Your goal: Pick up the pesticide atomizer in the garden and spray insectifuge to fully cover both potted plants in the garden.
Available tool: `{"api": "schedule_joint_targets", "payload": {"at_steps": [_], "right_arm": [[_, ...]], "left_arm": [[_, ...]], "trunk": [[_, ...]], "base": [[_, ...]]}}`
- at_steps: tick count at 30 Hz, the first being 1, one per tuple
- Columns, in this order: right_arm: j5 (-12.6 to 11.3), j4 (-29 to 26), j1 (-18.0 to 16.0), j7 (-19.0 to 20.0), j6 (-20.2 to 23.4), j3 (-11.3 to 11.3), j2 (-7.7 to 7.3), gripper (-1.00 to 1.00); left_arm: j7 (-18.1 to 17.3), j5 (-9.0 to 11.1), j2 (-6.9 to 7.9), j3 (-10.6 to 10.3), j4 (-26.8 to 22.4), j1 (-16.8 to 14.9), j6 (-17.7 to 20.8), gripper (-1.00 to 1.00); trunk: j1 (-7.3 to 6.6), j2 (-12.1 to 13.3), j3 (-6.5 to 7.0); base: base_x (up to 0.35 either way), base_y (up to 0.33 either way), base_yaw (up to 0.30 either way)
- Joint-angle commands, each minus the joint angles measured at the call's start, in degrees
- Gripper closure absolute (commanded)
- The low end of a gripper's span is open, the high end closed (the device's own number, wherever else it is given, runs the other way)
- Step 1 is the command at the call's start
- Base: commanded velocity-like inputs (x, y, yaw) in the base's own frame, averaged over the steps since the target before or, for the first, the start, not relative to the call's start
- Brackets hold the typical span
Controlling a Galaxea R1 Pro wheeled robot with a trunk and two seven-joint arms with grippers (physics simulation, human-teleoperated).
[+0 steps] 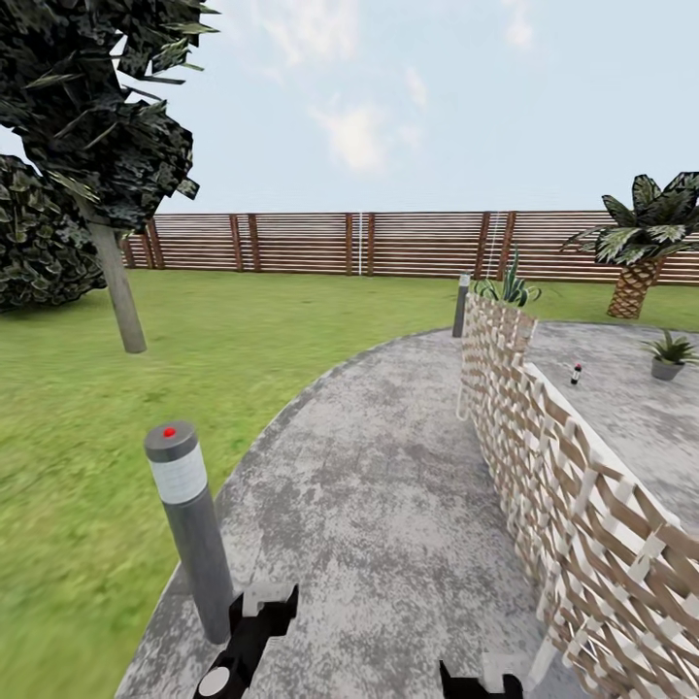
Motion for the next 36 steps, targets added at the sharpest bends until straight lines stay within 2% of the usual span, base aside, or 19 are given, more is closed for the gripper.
{"api": "schedule_joint_targets", "payload": {"at_steps": [1,3,8,12,17,20,27,36], "right_arm": [[-0.03,-2.76,0.03,-0.03,0.77,0.08,0.04,-1.0],[-0.08,-5.39,0.0,0.02,1.9,0.19,0.06,-1.0],[-0.1,-6.95,0.01,0.09,2.68,0.47,0.15,-1.0],[-0.07,-7.16,0.02,0.16,2.77,2.03,0.1,-1.0],[-0.04,-7.21,0.02,0.03,2.72,5.36,0.08,-1.0],[-0.04,-7.22,0.02,0.01,2.71,6.24,0.07,-1.0],[-0.07,-7.22,0.03,0.0,2.73,6.41,0.06,-1.0],[-0.1,-7.22,0.01,0.0,2.73,6.42,0.06,-1.0]], "left_arm": [[-0.03,0.14,-0.03,-0.05,0.02,-0.02,-0.17,-1.0],[-0.01,0.14,-0.06,-0.06,0.01,-0.02,-0.18,-1.0],[-0.01,0.14,-0.09,-0.06,-0.02,-0.02,-0.18,-1.0],[-0.01,0.14,-0.09,-0.06,0.0,-0.02,-0.18,-1.0],[-0.01,0.14,-0.09,-0.06,-0.04,-0.02,-0.18,-1.0],[-0.01,0.14,-0.09,-0.06,-0.01,-0.02,-0.16,-1.0],[-0.05,0.14,-0.09,-0.06,0.02,-0.02,-0.18,-1.0],[-0.03,0.14,-0.09,-0.06,0.03,-0.02,-0.18,-1.0]], "trunk": [[0.02,-0.02,-0.06],[0.02,-0.02,-0.06],[0.02,-0.02,-0.06],[0.02,-0.02,-0.06],[0.02,-0.02,-0.06],[0.02,-0.02,-0.06],[0.02,-0.02,-0.06],[0.02,-0.02,-0.06]], "base": [[0.192,0.0,0.0],[0.101,0.0,0.0],[0.031,0.0,0.0],[0.004,0.0,0.0],[0.0,0.0,0.0],[0.033,0.0,0.0],[0.258,0.0,0.0],[0.113,0.0,0.0]]}}
